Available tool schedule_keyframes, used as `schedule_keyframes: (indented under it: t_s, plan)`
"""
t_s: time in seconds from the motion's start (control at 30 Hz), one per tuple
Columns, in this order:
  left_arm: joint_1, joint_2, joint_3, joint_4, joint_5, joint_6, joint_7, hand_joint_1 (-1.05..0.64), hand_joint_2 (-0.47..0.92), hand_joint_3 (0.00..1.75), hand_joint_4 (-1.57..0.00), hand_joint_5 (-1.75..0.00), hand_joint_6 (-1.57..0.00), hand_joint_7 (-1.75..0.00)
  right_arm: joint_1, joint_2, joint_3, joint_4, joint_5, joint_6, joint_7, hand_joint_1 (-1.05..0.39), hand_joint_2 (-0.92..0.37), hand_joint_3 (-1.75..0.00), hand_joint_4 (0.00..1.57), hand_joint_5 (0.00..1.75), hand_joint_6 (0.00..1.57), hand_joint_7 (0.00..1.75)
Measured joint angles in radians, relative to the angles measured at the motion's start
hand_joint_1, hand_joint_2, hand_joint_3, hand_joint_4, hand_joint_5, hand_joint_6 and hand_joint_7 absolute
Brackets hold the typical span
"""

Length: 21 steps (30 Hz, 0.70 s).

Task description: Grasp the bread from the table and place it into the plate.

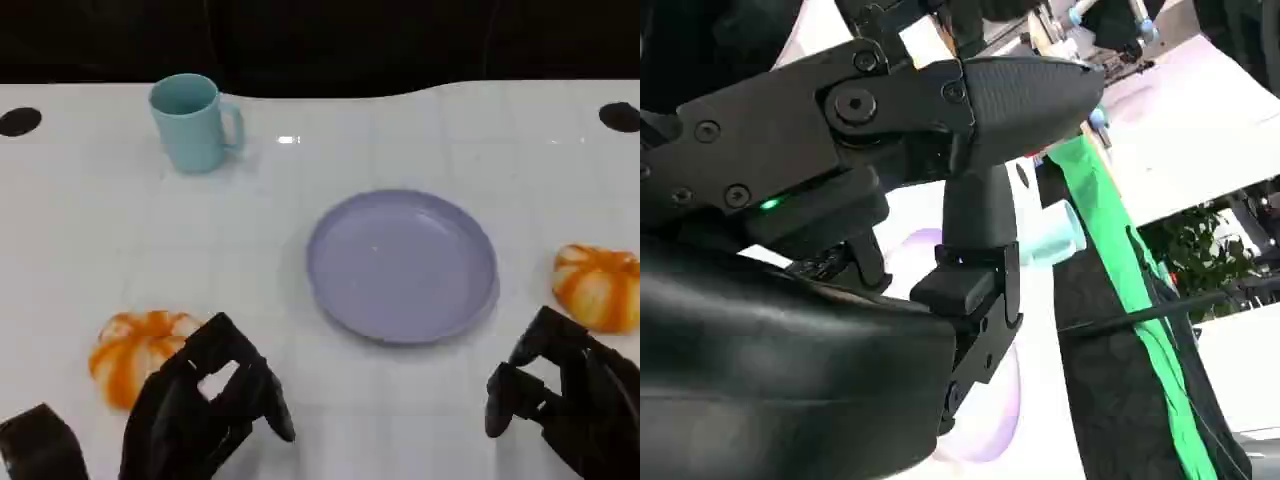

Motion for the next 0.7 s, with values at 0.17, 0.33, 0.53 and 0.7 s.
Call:
schedule_keyframes:
  t_s: [0.17,0.33,0.53,0.7]
  plan:
    - [0.000,0.002,0.000,-0.004,0.000,0.009,0.000,-0.58,0.92,0.36,-0.86,-1.75,-0.60,-1.75,0.000,0.000,0.000,0.001,0.000,-0.001,0.004,-0.58,-0.92,-0.34,0.75,1.75,0.61,1.58]
    - [0.000,0.002,0.001,-0.007,0.000,0.009,0.000,-0.57,0.92,0.36,-0.87,-1.75,-0.61,-1.75,0.000,0.000,0.001,0.001,-0.002,-0.001,0.004,-0.58,-0.92,-0.34,0.75,1.75,0.61,1.58]
    - [0.000,0.002,0.002,-0.007,0.000,0.006,0.000,-0.57,0.92,0.37,-0.87,-1.75,-0.61,-1.75,0.000,0.000,0.001,0.001,-0.002,-0.002,0.004,-0.59,-0.92,-0.31,0.75,1.75,0.62,1.57]
    - [0.000,0.002,0.003,-0.007,0.002,-0.006,0.000,-0.58,0.92,0.35,-0.82,-1.75,-0.56,-1.72,0.000,0.000,0.001,0.000,-0.002,-0.002,0.003,-0.58,-0.92,-0.32,0.75,1.75,0.62,1.56]
